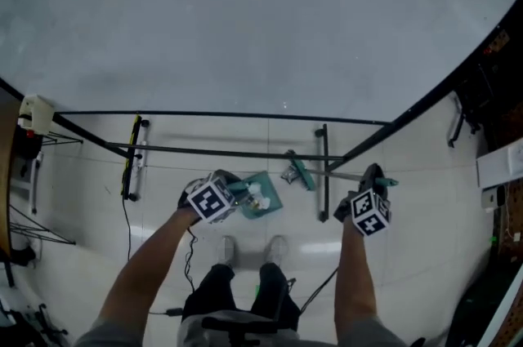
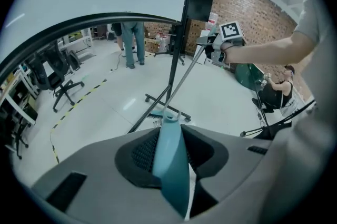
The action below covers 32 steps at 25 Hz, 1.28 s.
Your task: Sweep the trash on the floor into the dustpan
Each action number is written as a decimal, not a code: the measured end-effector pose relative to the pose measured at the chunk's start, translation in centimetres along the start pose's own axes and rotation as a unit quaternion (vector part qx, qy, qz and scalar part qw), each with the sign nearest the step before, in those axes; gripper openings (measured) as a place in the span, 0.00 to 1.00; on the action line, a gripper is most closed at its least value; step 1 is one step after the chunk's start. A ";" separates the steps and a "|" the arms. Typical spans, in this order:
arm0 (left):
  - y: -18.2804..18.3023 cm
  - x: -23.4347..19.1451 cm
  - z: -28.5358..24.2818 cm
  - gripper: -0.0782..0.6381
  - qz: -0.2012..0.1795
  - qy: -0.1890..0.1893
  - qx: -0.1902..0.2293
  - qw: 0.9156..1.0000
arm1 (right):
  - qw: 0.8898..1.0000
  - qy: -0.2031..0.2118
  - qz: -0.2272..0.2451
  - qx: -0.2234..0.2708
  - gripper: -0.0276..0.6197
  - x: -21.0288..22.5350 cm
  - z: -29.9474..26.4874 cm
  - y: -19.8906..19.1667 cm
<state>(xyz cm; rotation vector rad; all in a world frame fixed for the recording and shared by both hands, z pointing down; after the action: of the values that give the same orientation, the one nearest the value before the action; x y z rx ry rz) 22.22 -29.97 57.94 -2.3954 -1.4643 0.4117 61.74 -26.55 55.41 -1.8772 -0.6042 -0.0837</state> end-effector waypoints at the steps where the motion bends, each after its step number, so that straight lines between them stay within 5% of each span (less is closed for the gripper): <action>1: -0.2 -0.3 -0.2 0.28 0.011 0.008 -0.002 1.000 | 1.000 0.010 0.003 0.001 0.12 0.0 -0.8 -0.2; 7: 0.7 1.1 -1.0 0.28 0.057 0.017 0.005 0.998 | 0.993 0.096 0.028 -0.057 0.12 -0.7 -4.6 -3.1; 12: 1.1 1.2 -1.0 0.28 0.060 0.027 0.006 0.998 | 0.980 0.161 0.015 -0.113 0.12 -3.2 -4.7 -4.8; 27: -0.6 1.3 -0.7 0.28 0.072 0.024 0.012 0.997 | 0.937 0.224 0.048 -0.264 0.12 -8.7 -2.5 -5.3; 32: -1.2 1.3 -0.1 0.28 0.069 0.033 0.036 0.996 | 0.930 0.260 0.051 -0.254 0.12 -9.4 -1.3 -4.4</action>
<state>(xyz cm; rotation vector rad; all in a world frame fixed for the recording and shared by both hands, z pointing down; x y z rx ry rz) 21.88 -28.29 58.42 -2.4366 -1.2394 0.4058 51.95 -29.98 56.51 -2.2528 -0.1151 -0.7037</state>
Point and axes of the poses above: the fingertips, and each gripper's own axes: z backward along the fingers, x to its right, y out of its top, the point moved 9 cm from there along z, backward along the fingers, and after that the axes turned 8 degrees about -x, right-handed, at the moved point
